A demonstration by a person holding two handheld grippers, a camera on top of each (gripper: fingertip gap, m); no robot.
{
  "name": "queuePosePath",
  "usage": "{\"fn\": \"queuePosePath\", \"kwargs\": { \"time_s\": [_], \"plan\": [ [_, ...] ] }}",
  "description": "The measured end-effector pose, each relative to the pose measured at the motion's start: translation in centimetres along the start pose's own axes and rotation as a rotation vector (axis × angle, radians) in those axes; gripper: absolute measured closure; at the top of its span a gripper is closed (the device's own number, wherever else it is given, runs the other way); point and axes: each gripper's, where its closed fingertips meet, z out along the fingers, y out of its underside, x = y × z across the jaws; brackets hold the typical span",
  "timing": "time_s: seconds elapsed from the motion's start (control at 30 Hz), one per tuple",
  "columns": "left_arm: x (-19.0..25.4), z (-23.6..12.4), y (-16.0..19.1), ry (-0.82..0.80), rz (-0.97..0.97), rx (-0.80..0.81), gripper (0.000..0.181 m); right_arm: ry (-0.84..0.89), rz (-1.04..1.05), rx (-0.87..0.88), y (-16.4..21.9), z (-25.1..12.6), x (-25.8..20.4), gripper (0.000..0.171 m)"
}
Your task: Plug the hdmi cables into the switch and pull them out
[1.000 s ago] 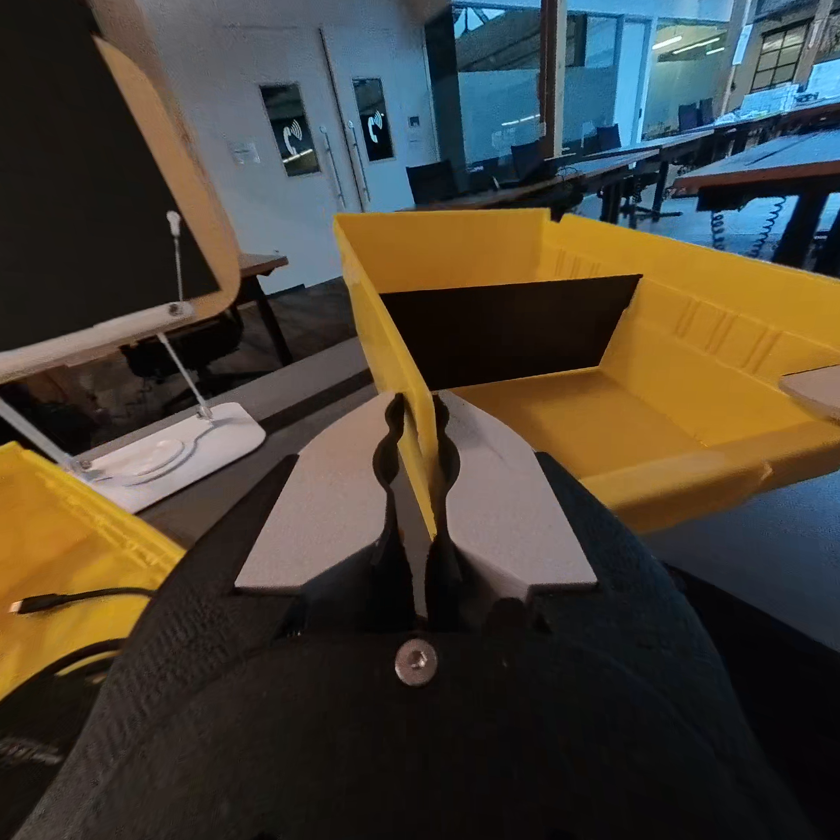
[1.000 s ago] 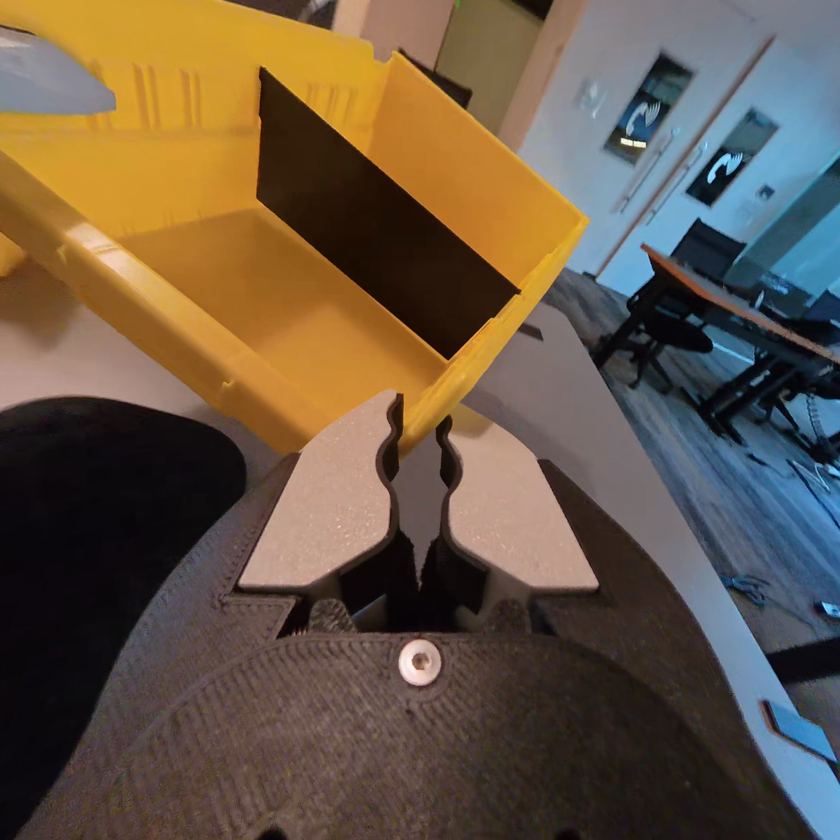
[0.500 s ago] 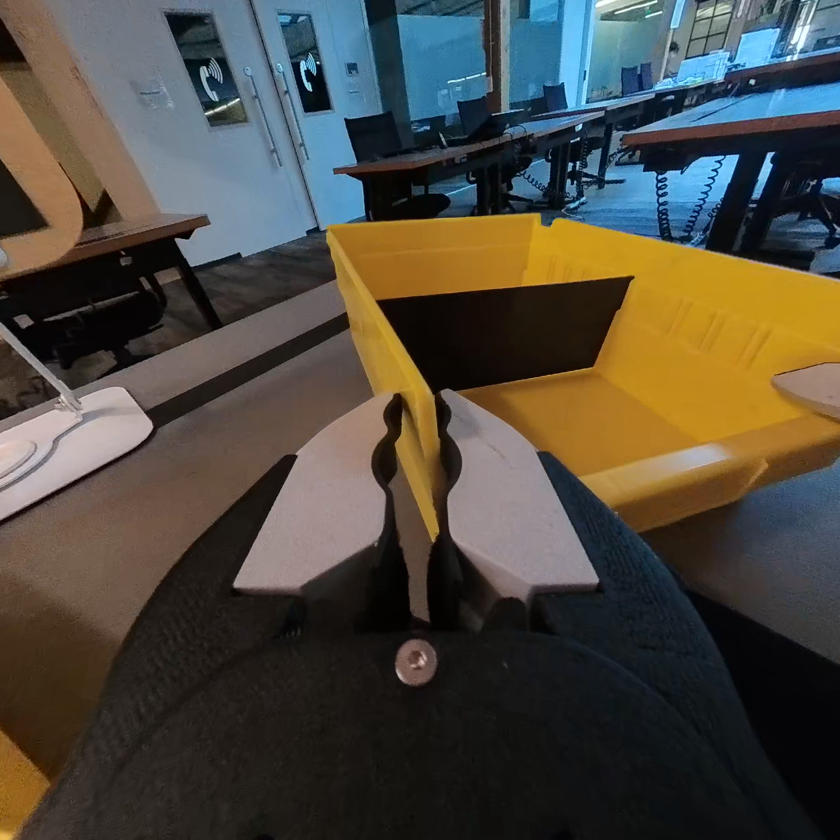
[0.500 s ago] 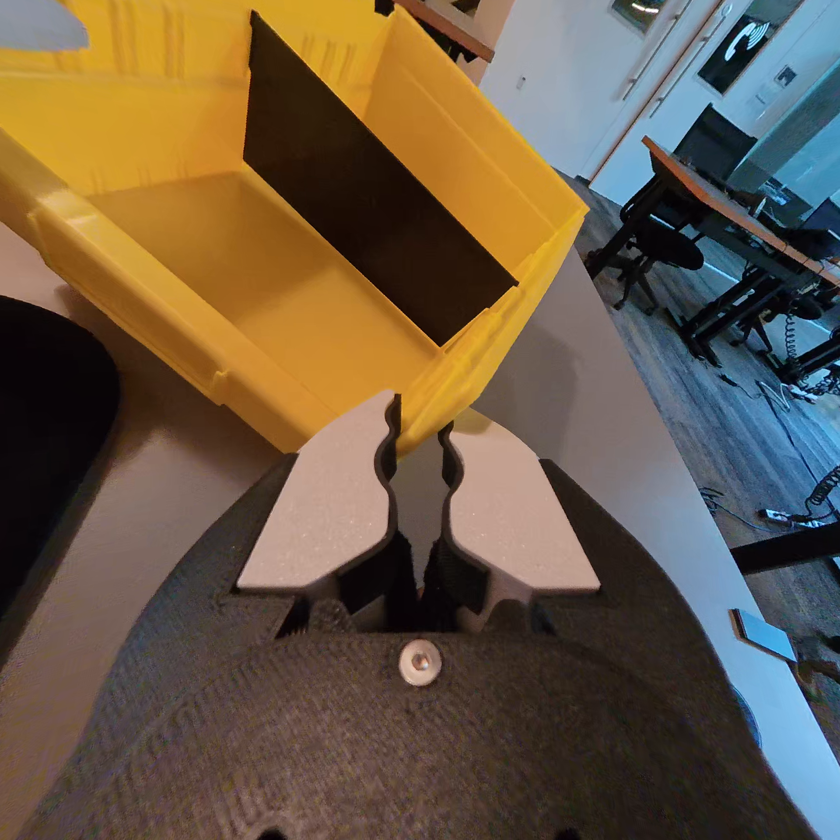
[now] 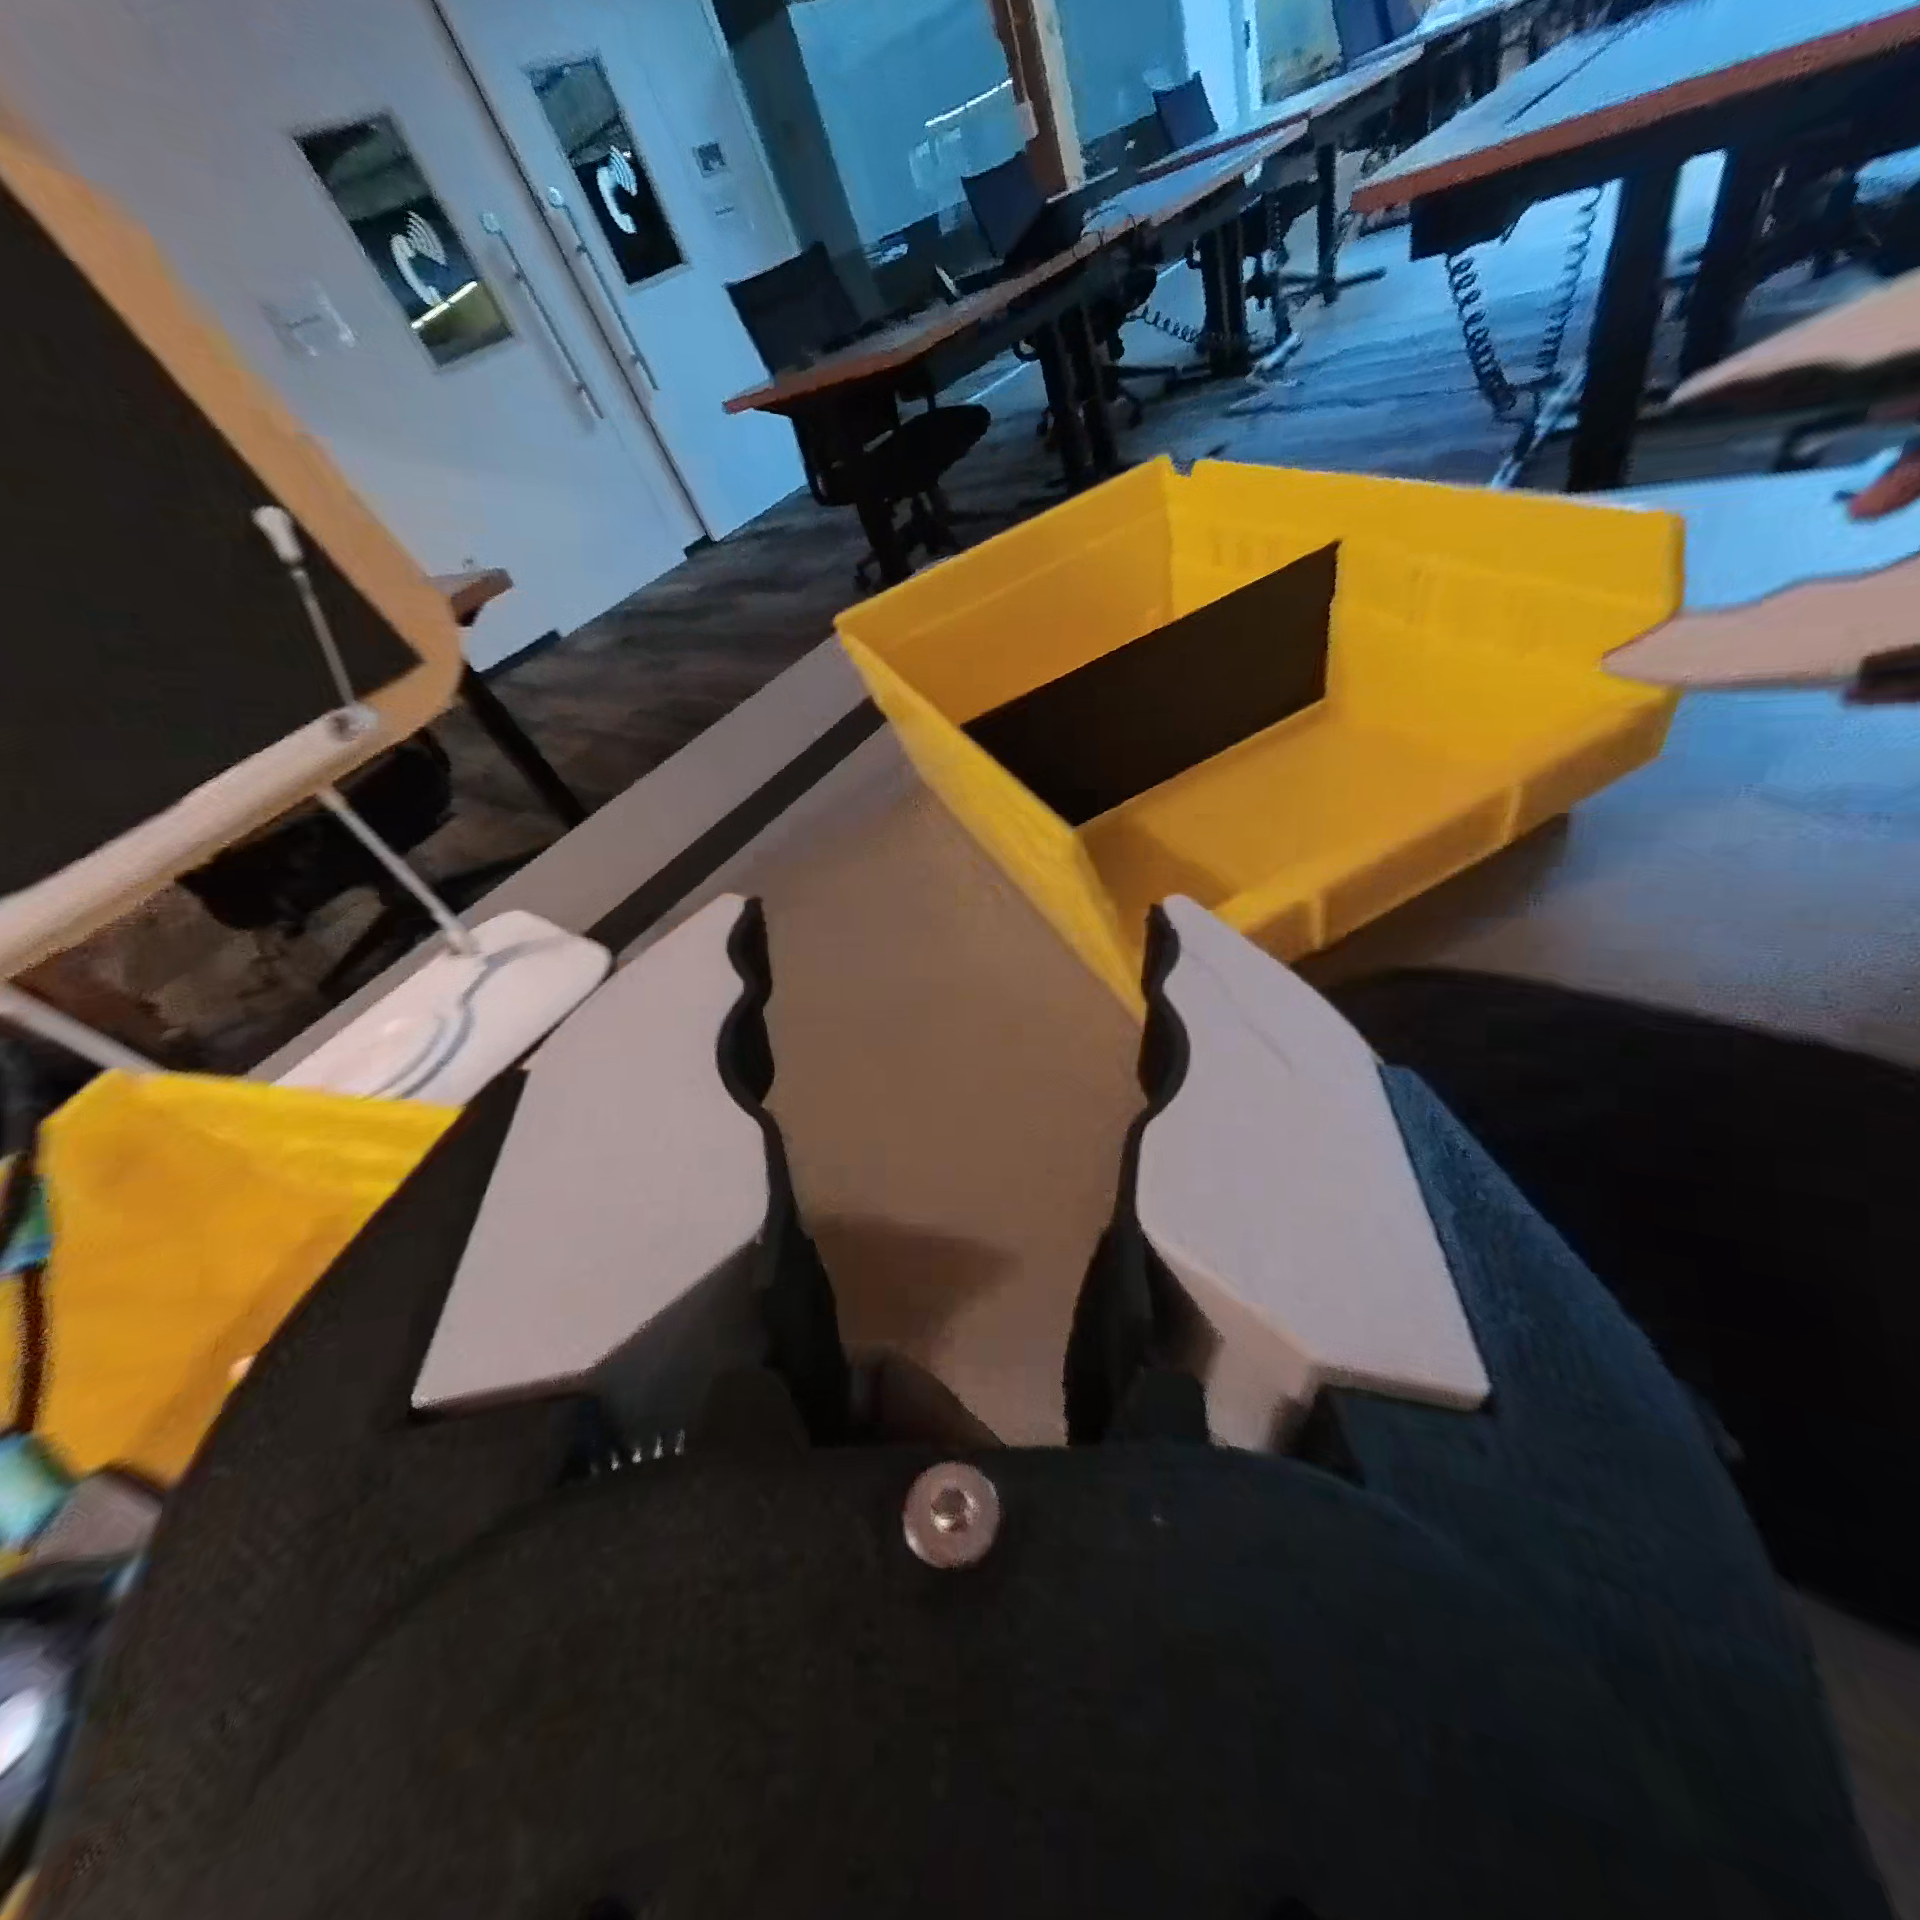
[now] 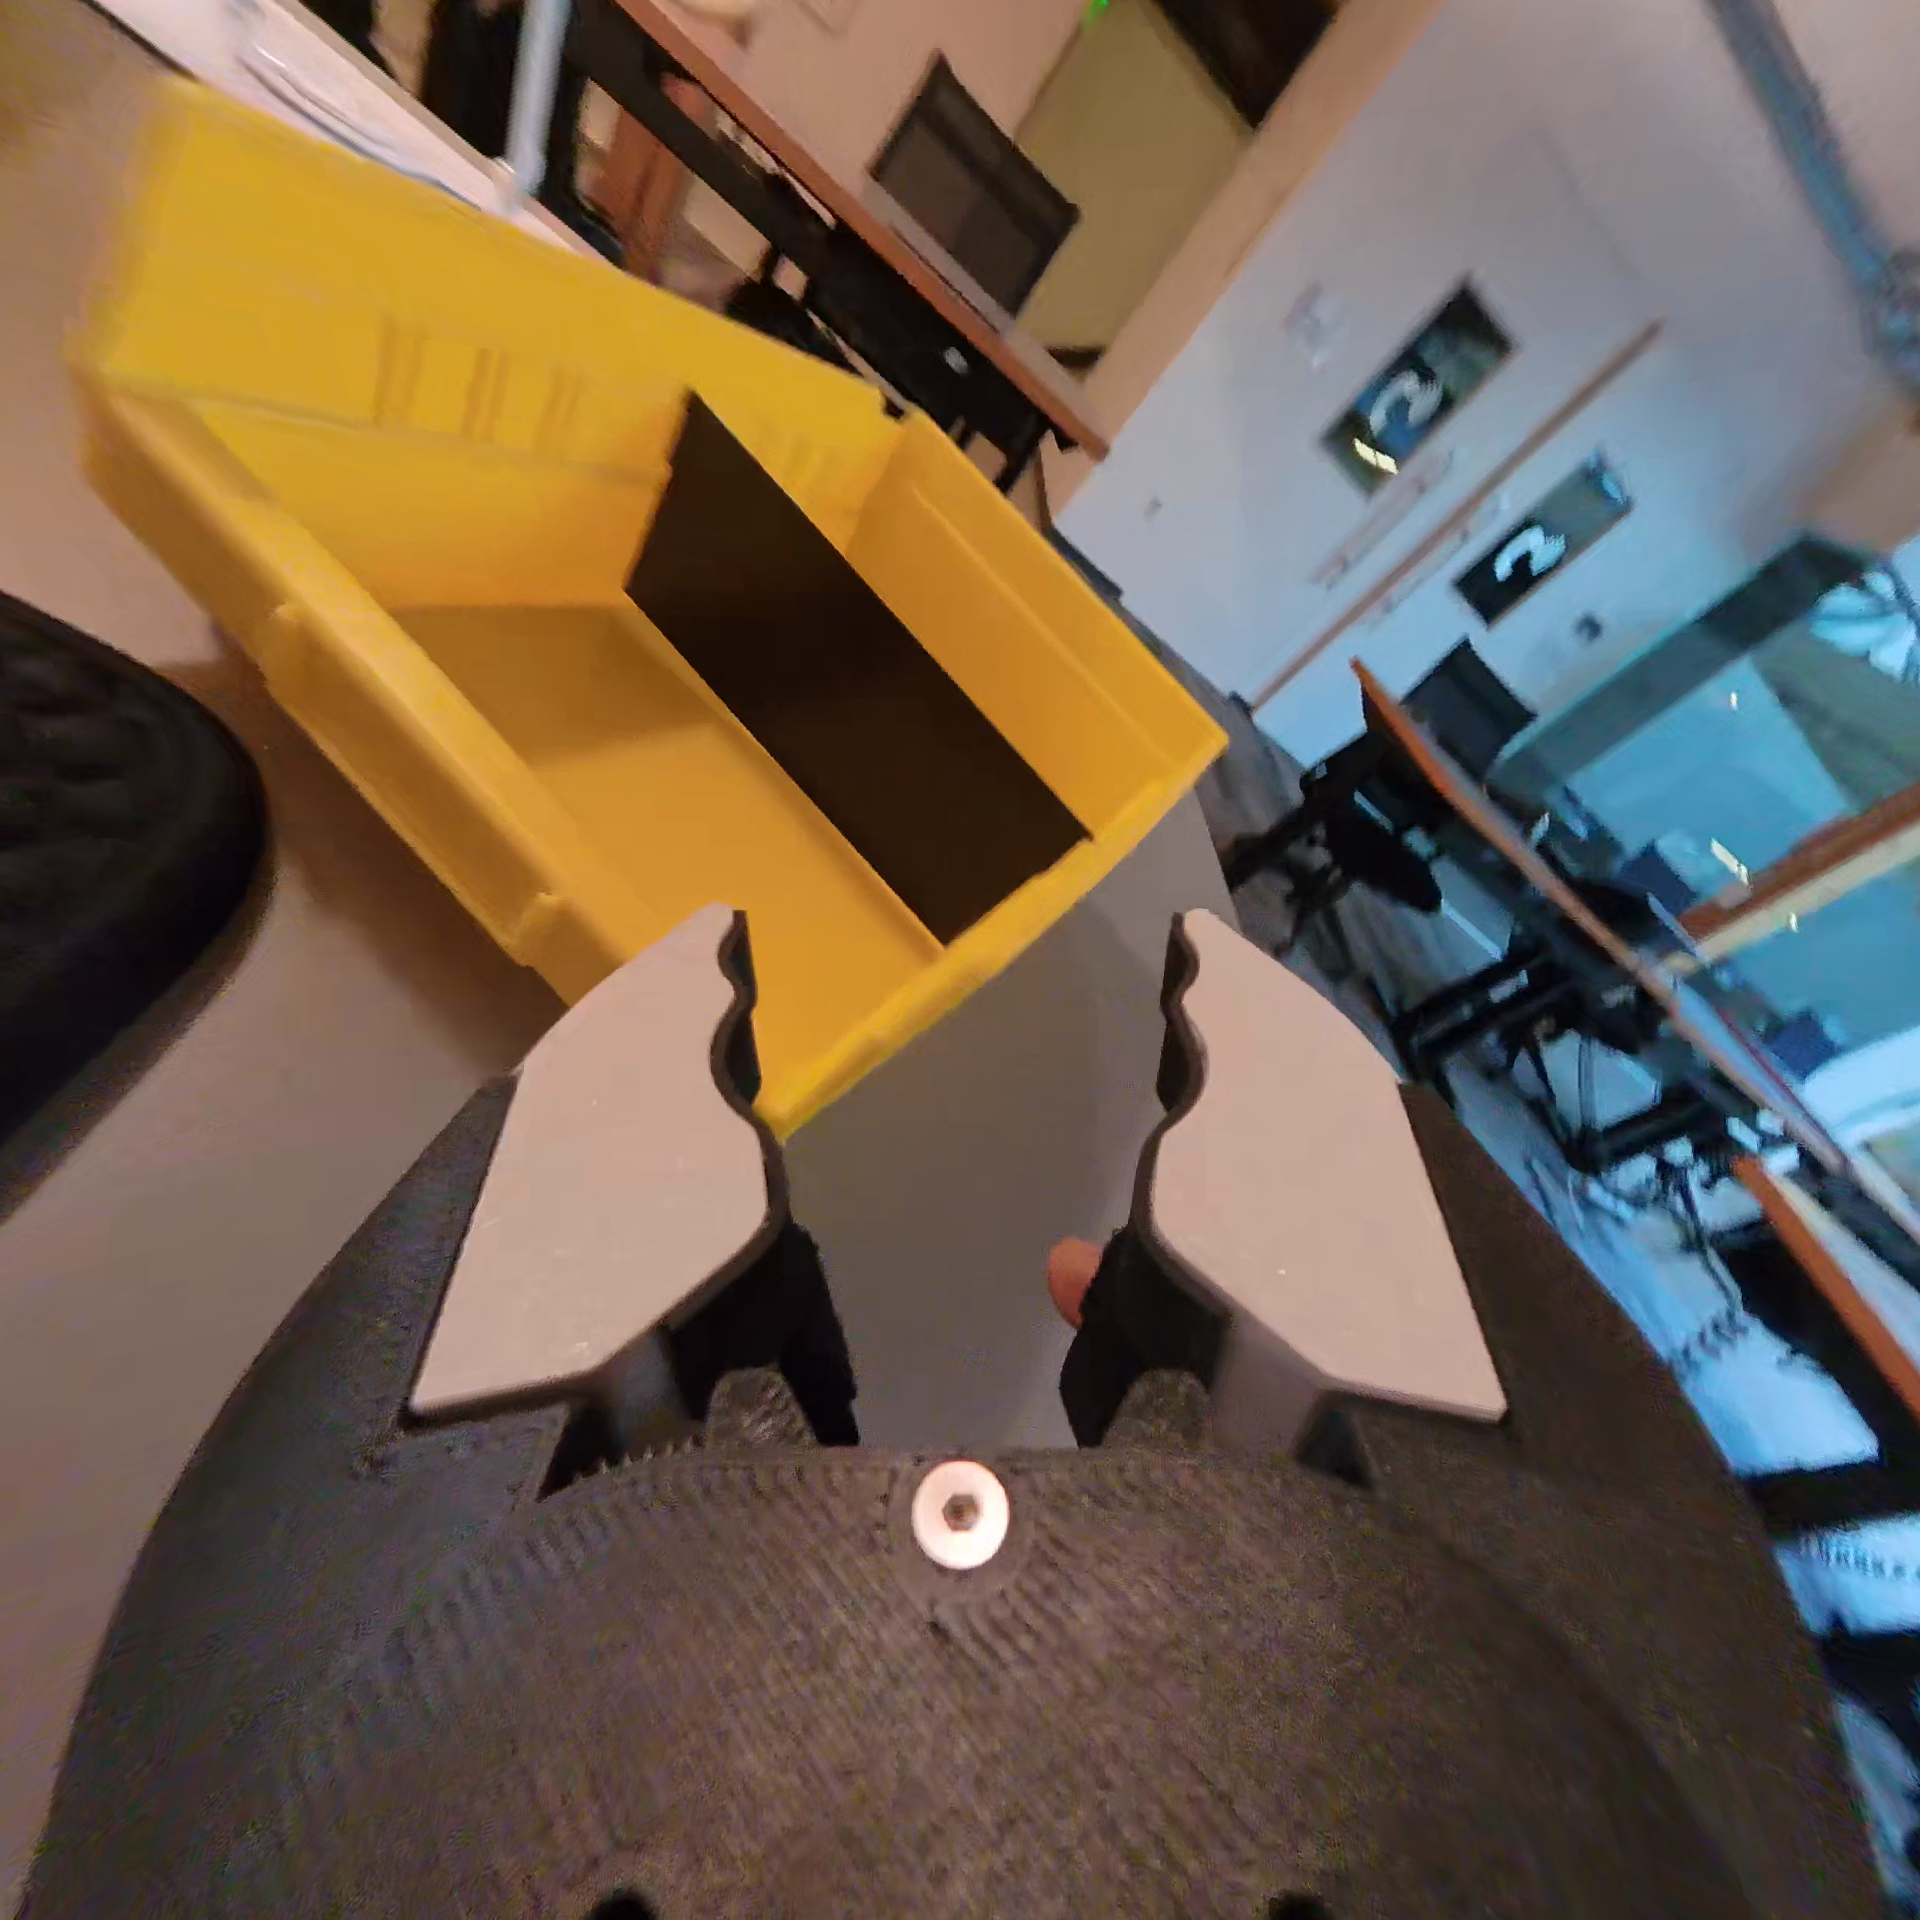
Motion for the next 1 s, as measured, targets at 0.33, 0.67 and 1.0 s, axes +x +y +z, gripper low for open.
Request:
{"fn": "queuePosePath", "kwargs": {
  "time_s": [0.33,0.67,1.0],
  "plan": [
    [-8.0,-7.9,12.1,-0.202,0.456,-0.457,0.126,-0.404,-0.399,-0.032,-4.6,2.8,-10.4,0.098],
    [-10.7,-8.8,18.9,-0.039,0.571,-0.829,0.151,-0.417,-0.702,-0.401,1.4,5.0,-10.4,0.138],
    [-16.7,-20.1,22.5,-0.217,0.486,-0.932,0.145,-0.411,-0.668,-0.375,3.0,4.7,-8.6,0.14]
  ]
}}
